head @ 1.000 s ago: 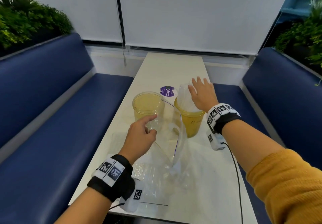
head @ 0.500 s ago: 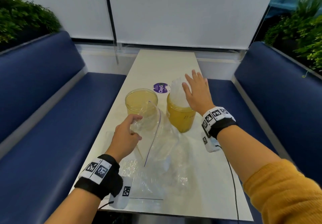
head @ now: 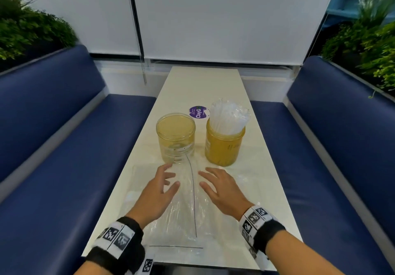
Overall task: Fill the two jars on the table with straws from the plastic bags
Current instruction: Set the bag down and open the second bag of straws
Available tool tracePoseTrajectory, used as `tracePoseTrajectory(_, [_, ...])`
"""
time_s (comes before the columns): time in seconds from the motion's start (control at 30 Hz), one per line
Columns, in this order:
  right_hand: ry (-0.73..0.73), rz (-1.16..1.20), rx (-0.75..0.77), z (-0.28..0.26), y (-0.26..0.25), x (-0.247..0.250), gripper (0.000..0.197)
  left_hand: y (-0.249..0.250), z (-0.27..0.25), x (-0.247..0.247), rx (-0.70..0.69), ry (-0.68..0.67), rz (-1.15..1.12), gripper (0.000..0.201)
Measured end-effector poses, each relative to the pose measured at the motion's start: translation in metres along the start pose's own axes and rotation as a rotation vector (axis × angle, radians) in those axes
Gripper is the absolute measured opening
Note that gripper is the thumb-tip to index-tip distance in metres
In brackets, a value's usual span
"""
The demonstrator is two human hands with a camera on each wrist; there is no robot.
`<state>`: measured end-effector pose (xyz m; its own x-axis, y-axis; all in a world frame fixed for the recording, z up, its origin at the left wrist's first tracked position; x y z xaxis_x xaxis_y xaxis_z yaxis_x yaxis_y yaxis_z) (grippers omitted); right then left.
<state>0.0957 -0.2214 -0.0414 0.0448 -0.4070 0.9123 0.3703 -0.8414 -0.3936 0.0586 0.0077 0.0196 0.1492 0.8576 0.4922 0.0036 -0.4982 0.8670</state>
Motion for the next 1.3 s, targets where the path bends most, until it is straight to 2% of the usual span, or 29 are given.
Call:
tracePoseTrajectory(0.07, [-0.049, -0.006, -0.054, -0.005, 0.009, -0.01, 0.075, -0.011, -0.026, 0.011, -0.048, 0.018, 0.19, 0.039])
tracePoseTrajectory(0.2, [-0.064, 0.008, -0.11, -0.008, 0.022, -0.023, 0.076, -0.051, -0.074, 0.011, -0.134, -0.313, 0.686, 0.072])
tracePoseTrajectory(0.27, [-0.086, 0.026, -0.128, -0.007, 0.024, -0.025, 0.079, -0.076, -0.086, 0.011, -0.166, -0.339, 0.821, 0.073])
tracePoseTrajectory(0.37, [-0.14, 0.034, -0.164, -0.004, 0.024, -0.03, 0.066, -0.098, -0.083, 0.015, -0.254, -0.204, 0.97, 0.06])
tracePoseTrajectory(0.47, [-0.198, 0.022, -0.19, -0.003, 0.024, -0.039, 0.056, -0.099, -0.079, 0.019, -0.441, -0.04, 0.968, 0.034])
tracePoseTrajectory(0.57, [-0.236, -0.034, -0.2, -0.005, 0.023, -0.046, 0.054, -0.081, -0.076, 0.029, -0.581, 0.156, 0.918, 0.027])
tracePoseTrajectory(0.63, [-0.242, -0.084, -0.179, -0.007, 0.021, -0.048, 0.053, -0.058, -0.069, 0.041, -0.585, 0.315, 0.88, 0.025])
tracePoseTrajectory(0.7, [-0.257, -0.123, -0.163, -0.008, 0.017, -0.05, 0.053, -0.029, -0.057, 0.055, -0.504, 0.425, 0.866, 0.024])
tracePoseTrajectory(0.8, [-0.276, -0.162, -0.149, -0.008, 0.008, -0.051, 0.054, 0.016, -0.041, 0.072, -0.398, 0.495, 0.845, 0.009])
tracePoseTrajectory(0.9, [-0.315, -0.188, -0.127, -0.006, -0.005, -0.047, 0.054, 0.06, -0.028, 0.084, -0.424, 0.565, 0.809, 0.017])
tracePoseTrajectory(1.17, [-0.477, -0.039, -0.101, -0.004, -0.013, -0.043, 0.065, 0.147, -0.005, 0.081, -0.657, 0.547, 0.845, 0.02])
tracePoseTrajectory(1.23, [-0.487, -0.012, -0.087, -0.004, -0.012, -0.043, 0.067, 0.16, -0.001, 0.073, -0.65, 0.513, 0.882, 0.023])
tracePoseTrajectory(1.3, [-0.48, 0.03, -0.086, -0.006, -0.009, -0.046, 0.068, 0.164, 0.003, 0.066, -0.583, 0.465, 0.896, 0.028])
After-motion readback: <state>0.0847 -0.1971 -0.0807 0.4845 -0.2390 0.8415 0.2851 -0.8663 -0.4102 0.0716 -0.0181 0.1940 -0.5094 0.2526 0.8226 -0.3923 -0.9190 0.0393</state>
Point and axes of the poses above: each hand's wrist, its own z-axis towards the middle knuckle, its own x-axis out of the back of the hand, y = z × x, the point moved 2 cm from there along z, towards the middle knuckle, and after that the axes turned 3 degrees about -z, right-handed, at the moved point
